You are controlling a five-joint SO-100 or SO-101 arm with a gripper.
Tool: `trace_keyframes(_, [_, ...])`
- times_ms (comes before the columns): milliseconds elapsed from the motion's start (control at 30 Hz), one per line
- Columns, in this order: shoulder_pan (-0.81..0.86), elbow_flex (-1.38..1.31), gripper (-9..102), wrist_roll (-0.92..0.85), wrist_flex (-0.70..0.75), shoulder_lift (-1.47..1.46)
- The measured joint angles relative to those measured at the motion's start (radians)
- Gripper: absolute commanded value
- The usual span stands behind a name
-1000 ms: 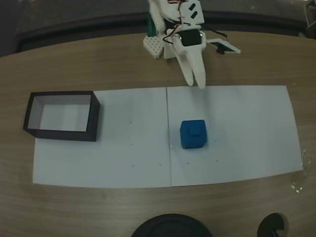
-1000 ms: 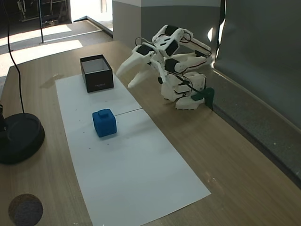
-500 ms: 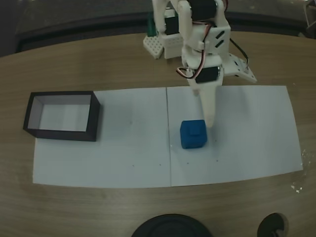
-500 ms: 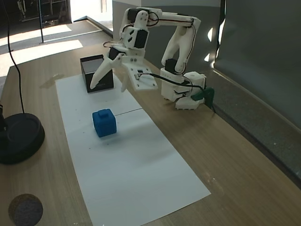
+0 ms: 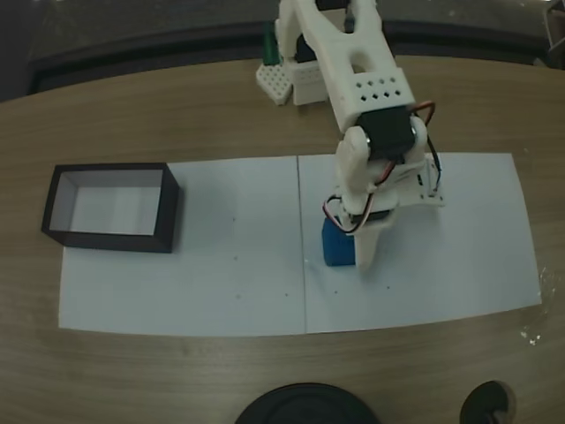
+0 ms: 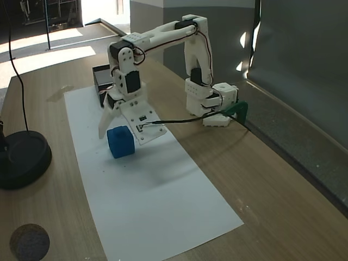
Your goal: Grab a blue square and put it in the box.
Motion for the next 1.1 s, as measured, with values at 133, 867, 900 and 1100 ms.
trace_keyframes(133, [0.015,-0.034,33,-0.002,0.0,-0.084])
trace_keyframes(867, [0.518,-0.54,11,-0.098,0.193,0.178])
trace_keyframes(900, [0.6,-0.572,11,-0.118,0.192,0.209])
trace_keyframes(1100, [1.028,-0.612,11,-0.187,0.081,0.238])
